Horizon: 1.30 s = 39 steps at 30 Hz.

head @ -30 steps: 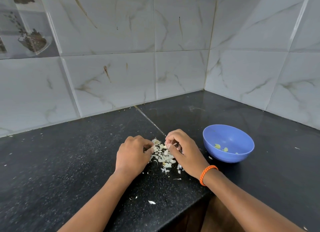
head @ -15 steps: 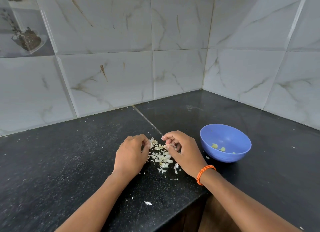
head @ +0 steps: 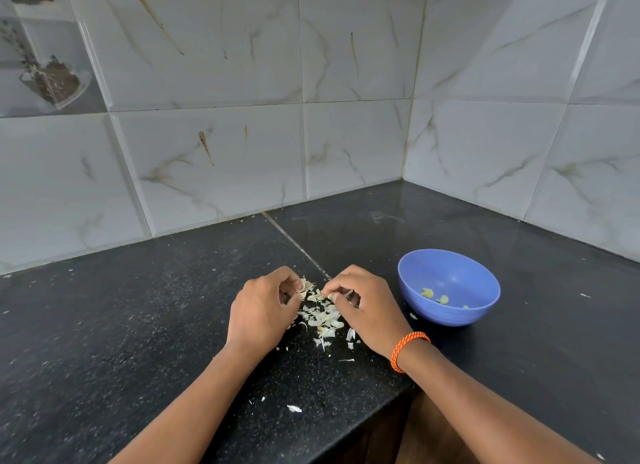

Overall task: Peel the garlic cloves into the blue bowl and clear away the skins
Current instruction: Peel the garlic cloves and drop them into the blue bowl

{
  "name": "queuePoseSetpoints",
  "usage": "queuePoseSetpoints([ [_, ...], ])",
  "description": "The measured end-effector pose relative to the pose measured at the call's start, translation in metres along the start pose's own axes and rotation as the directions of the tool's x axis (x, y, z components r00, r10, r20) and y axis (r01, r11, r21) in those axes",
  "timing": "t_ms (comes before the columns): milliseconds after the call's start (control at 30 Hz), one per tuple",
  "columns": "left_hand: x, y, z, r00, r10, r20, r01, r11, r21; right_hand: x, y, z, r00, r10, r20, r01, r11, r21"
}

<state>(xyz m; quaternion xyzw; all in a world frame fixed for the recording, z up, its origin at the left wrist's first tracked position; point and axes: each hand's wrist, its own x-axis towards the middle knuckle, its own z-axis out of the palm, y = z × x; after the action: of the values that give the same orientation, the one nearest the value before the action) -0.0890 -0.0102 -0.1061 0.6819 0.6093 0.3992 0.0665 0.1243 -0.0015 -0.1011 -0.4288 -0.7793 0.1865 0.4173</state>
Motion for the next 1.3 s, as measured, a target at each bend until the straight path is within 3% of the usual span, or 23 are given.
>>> queuePoseSetpoints([
  [300, 0.001, 0.003, -0.002, 0.998, -0.051, 0.027, 0.049, 0.997, 0.062, 0.000, 0.003, 0.000, 1.000, 0.008, -0.003, -0.009, 0.998, -0.066],
  [633, 0.004, 0.001, 0.003, 0.999, 0.019, -0.031, -0.023, 0.990, -0.139, 0.000, 0.002, -0.001, 0.997, 0.035, -0.064, -0.035, 0.999, 0.015],
  [767, 0.004, 0.002, 0.002, 0.999, 0.024, -0.047, -0.033, 0.979, -0.199, 0.003, 0.003, 0.000, 0.999, -0.008, -0.039, 0.004, 0.996, -0.089],
  [1000, 0.002, 0.006, 0.002, 0.998, 0.031, -0.049, -0.042, 0.970, -0.241, 0.000, -0.002, 0.001, 0.999, 0.041, 0.009, -0.039, 0.986, -0.164],
  [1300, -0.003, 0.017, -0.002, 0.997, 0.064, -0.034, -0.072, 0.933, -0.354, 0.004, 0.001, 0.003, 0.998, -0.022, -0.067, 0.016, 0.997, -0.081],
])
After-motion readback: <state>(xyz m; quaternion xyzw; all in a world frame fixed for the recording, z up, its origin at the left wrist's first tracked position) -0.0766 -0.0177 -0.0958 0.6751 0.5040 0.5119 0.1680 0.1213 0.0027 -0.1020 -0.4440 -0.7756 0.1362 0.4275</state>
